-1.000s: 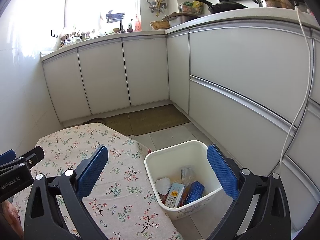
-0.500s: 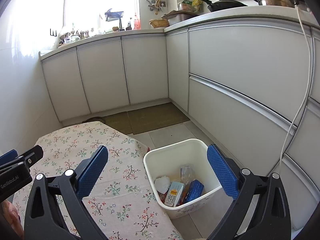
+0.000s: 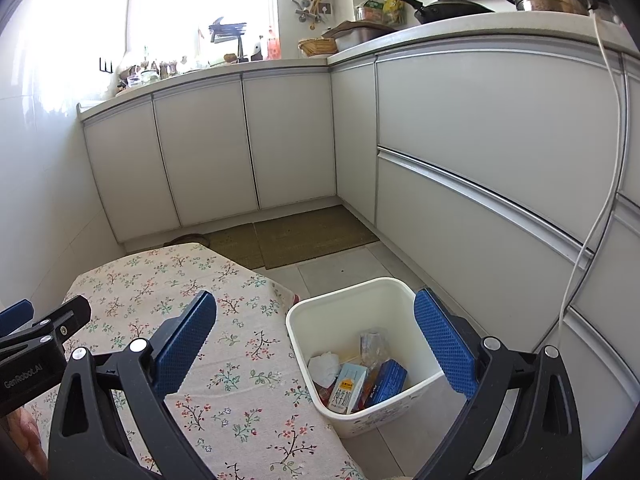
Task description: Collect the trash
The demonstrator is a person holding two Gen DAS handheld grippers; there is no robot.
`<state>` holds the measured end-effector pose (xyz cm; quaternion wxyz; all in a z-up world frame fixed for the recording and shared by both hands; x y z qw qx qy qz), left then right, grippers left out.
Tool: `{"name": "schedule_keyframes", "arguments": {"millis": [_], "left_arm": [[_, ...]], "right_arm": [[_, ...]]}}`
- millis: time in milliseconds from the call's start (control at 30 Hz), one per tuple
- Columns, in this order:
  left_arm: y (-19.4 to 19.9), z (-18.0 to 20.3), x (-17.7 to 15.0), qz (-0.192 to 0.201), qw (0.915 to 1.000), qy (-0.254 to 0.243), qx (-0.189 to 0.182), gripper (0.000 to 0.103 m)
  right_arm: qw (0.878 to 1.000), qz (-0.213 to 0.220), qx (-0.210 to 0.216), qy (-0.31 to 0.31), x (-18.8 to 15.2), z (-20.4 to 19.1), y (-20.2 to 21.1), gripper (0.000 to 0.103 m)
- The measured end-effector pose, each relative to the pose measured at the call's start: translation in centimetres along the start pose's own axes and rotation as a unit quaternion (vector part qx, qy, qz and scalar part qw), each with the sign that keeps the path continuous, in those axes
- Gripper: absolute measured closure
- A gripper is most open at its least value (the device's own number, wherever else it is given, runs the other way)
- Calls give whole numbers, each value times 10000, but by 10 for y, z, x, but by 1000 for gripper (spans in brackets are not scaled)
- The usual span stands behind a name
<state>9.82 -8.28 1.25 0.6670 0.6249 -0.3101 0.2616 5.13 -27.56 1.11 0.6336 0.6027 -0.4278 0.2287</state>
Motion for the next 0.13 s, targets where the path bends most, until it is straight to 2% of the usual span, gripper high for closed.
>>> {"name": "schedule_keyframes", "arguments": {"millis": [133], "left_arm": [[-2,1,-1,-41,10000,-39,70,7]], "right_arm": [[10000,-3,11,9,1,1,0,7]]}}
Point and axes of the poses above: each gripper's, at about its wrist camera, not at the fingertips, and y roughly against the way its jaws point, z to its right, x to its top, the point moved 4 cm from there along -y, roughly the way its jaws point, and after that the axes turned 6 degrees about -z, right-handed, at the moved point
